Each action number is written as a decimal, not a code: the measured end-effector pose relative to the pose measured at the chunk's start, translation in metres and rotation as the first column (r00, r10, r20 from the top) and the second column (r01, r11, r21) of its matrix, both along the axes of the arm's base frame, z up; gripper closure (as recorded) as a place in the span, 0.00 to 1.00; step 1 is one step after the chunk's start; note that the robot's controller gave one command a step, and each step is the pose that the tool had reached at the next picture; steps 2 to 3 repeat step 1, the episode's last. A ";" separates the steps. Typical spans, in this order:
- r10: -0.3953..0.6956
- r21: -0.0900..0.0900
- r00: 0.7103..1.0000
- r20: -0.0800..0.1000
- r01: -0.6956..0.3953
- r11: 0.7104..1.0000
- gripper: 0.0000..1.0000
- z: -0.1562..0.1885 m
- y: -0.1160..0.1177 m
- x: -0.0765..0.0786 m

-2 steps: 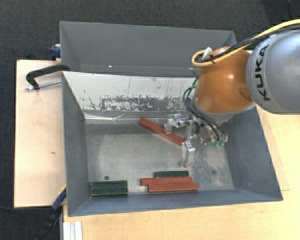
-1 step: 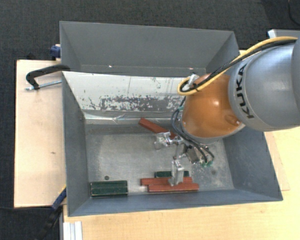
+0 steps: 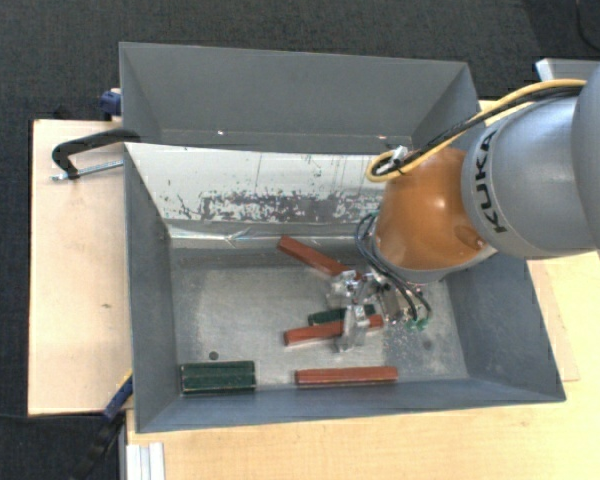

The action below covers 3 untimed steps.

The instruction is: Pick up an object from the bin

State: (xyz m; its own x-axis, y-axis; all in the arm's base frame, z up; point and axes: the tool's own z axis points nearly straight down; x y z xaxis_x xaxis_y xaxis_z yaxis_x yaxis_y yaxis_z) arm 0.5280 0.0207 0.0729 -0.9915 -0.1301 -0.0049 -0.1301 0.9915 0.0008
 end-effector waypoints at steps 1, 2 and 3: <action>0.000 0.000 1.000 0.000 0.000 1.000 1.00 0.000 0.000 0.000; 0.000 0.000 1.000 0.000 0.000 1.000 1.00 0.000 0.000 0.000; 0.000 0.000 1.000 0.000 0.000 1.000 1.00 0.000 0.000 0.000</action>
Offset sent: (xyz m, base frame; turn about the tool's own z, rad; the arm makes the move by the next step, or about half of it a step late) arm 0.0006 -0.0161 0.1528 -0.0122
